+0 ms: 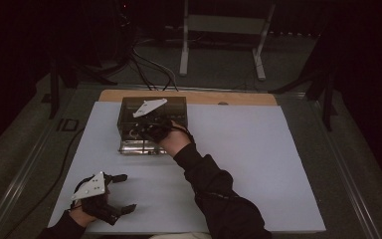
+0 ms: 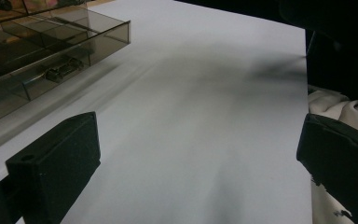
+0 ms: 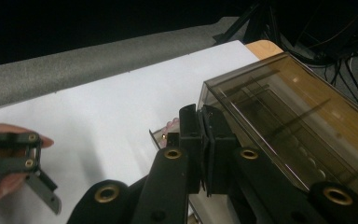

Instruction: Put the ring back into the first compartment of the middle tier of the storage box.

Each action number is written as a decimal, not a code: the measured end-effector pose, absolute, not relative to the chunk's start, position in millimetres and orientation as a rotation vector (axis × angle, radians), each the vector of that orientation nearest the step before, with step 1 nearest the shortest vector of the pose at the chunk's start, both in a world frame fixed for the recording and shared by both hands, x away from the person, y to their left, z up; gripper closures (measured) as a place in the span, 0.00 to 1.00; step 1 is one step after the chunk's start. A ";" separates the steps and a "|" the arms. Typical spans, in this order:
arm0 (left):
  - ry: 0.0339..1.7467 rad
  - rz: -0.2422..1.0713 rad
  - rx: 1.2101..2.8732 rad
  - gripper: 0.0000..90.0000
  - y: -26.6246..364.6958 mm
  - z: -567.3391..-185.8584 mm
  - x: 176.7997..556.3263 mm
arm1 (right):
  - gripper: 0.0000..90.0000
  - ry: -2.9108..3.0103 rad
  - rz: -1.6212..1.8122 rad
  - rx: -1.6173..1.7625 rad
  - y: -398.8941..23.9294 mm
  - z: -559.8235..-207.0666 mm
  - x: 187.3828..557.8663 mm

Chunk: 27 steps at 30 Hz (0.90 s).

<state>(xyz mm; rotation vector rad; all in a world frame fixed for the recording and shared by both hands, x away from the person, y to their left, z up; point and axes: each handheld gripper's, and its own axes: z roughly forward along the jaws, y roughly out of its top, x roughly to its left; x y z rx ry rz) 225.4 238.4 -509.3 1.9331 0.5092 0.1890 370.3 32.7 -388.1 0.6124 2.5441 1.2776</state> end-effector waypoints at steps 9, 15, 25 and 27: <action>0.509 0.187 1.930 0.01 238.7 -509.1 225.1 | 0.98 2.545 1.276 0.647 49.6 -396.0 377.7; 0.508 0.184 1.924 0.01 238.6 -509.1 225.1 | 0.98 2.532 1.265 0.681 56.6 -402.3 385.9; 0.505 0.183 1.924 0.01 239.4 -508.9 225.4 | 0.54 2.478 1.324 0.686 58.7 -401.4 392.5; 0.504 0.183 1.924 0.01 239.3 -508.8 225.5 | 0.44 2.479 1.335 0.683 57.7 -400.4 390.2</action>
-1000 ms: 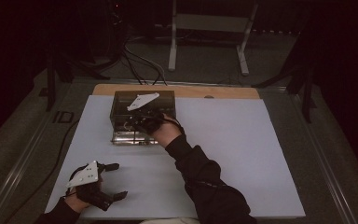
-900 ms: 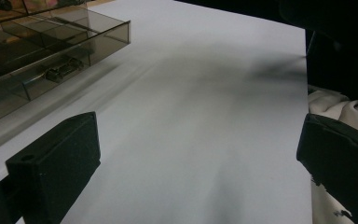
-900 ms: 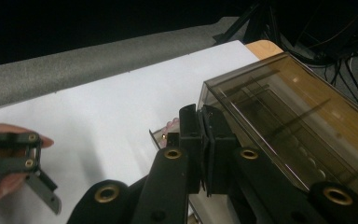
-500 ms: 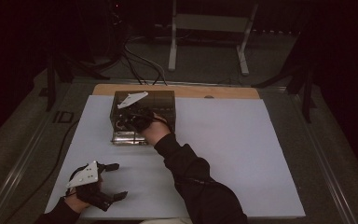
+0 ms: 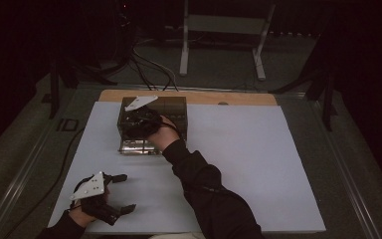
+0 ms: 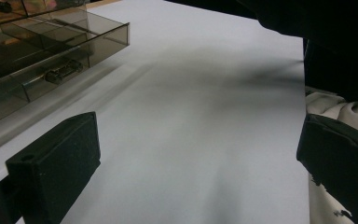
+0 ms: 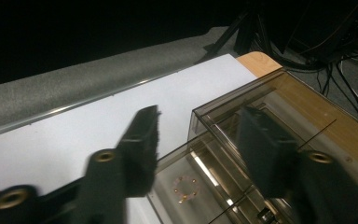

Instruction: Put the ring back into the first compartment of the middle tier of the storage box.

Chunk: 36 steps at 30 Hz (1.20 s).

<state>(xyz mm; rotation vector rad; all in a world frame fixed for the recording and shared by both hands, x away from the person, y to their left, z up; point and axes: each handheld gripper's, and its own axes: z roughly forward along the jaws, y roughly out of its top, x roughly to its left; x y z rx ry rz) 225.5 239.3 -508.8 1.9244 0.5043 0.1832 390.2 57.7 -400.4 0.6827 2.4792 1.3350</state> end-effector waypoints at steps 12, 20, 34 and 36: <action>0.509 0.190 1.922 0.01 238.7 -508.7 225.5 | 0.10 2.491 1.418 0.679 43.4 -392.0 380.1; 0.511 0.188 1.923 0.01 237.0 -508.6 227.7 | 0.00 2.515 1.447 0.702 29.7 -389.1 378.4; 0.514 0.191 1.938 0.01 236.6 -510.0 227.4 | 0.00 2.523 1.444 0.693 13.8 -382.0 375.7; 0.511 0.189 1.935 0.01 236.5 -509.8 227.0 | 0.00 2.523 1.449 0.694 9.7 -380.8 375.0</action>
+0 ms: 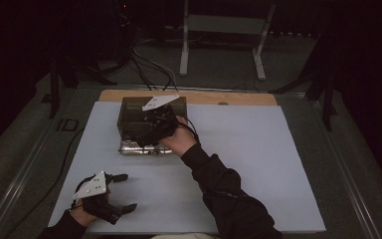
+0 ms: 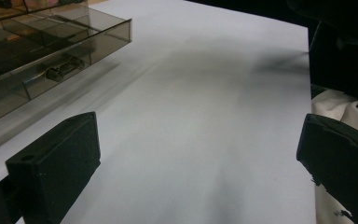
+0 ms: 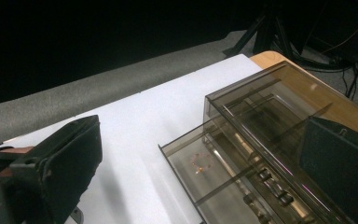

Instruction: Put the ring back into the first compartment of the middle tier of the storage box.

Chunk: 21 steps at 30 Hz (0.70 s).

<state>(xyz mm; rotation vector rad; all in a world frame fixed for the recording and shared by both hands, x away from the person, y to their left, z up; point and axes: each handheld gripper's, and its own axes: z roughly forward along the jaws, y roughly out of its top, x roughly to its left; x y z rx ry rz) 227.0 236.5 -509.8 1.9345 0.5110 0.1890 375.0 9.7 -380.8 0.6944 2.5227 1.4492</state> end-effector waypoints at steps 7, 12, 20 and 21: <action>0.504 0.188 1.926 0.01 237.8 -509.5 227.4 | 0.00 2.530 1.437 0.699 -8.3 -379.2 368.8; 0.502 0.185 1.933 0.01 236.2 -509.7 227.9 | 0.00 2.512 1.449 0.721 -28.0 -377.9 366.1; 0.510 0.184 1.931 0.01 236.3 -509.8 227.8 | 0.00 2.497 1.437 0.763 -62.3 -384.3 358.9; 0.509 0.183 1.931 0.01 236.3 -509.8 227.7 | 0.00 2.495 1.437 0.761 -66.8 -385.9 357.7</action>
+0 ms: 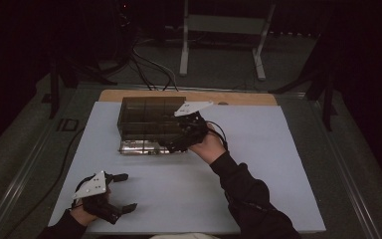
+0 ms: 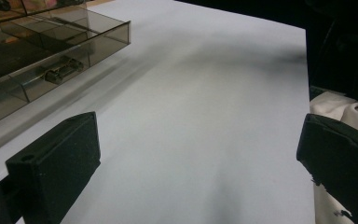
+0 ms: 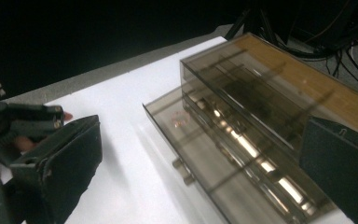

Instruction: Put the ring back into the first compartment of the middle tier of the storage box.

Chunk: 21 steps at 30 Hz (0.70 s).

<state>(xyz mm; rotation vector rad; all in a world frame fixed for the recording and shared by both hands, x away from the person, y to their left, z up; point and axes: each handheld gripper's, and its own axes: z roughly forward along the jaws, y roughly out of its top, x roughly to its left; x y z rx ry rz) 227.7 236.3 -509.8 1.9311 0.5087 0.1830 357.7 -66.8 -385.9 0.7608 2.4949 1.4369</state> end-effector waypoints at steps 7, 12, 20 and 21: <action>0.507 0.184 1.933 0.01 236.3 -509.9 228.2 | 0.00 2.480 1.417 0.792 -98.5 -406.0 348.8; 0.509 0.184 1.934 0.01 236.4 -509.9 227.9 | 0.00 2.470 1.413 0.804 -118.1 -422.4 340.4; 0.508 0.183 1.936 0.01 235.9 -510.1 228.1 | 0.00 2.454 1.434 0.849 -153.3 -452.0 324.4; 0.509 0.183 1.936 0.01 235.9 -510.1 228.0 | 0.00 2.453 1.431 0.862 -158.1 -455.7 322.5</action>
